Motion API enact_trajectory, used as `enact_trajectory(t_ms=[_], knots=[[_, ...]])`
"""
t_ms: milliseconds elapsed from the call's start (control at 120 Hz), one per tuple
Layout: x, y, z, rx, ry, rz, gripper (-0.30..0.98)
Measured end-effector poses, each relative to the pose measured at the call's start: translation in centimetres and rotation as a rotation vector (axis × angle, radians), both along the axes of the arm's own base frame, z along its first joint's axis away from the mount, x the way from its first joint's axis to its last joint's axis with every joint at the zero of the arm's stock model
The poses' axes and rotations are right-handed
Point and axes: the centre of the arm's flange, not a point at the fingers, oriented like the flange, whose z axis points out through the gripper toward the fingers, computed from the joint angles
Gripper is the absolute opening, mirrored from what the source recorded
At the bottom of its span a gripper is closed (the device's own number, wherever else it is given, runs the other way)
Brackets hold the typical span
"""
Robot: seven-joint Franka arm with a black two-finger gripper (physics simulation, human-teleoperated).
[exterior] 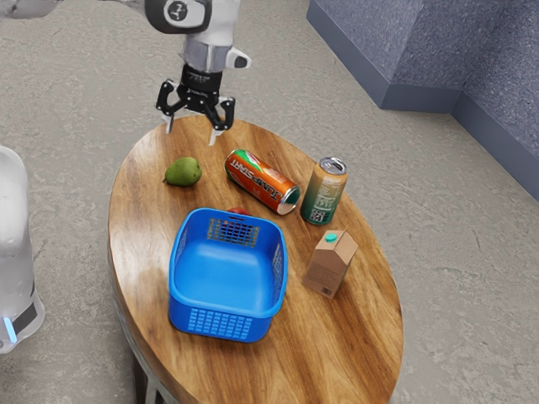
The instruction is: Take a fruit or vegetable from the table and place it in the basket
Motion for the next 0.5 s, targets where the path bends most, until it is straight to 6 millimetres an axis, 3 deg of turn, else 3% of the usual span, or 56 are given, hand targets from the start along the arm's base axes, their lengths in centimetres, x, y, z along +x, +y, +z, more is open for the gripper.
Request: enact_trajectory(t_ms=[92,208,392,500], knots=[[1.1,2.3,-1.5,0.03,-0.007,-0.02,0.69],[2.1,2.4,-2.8,0.066,-0.006,-0.129,0.69],[2.3,4.2,-3.5,0.191,0.013,-0.349,0.69],[1.6,4.9,-5.9,0.194,0.051,-0.45,0.69]])
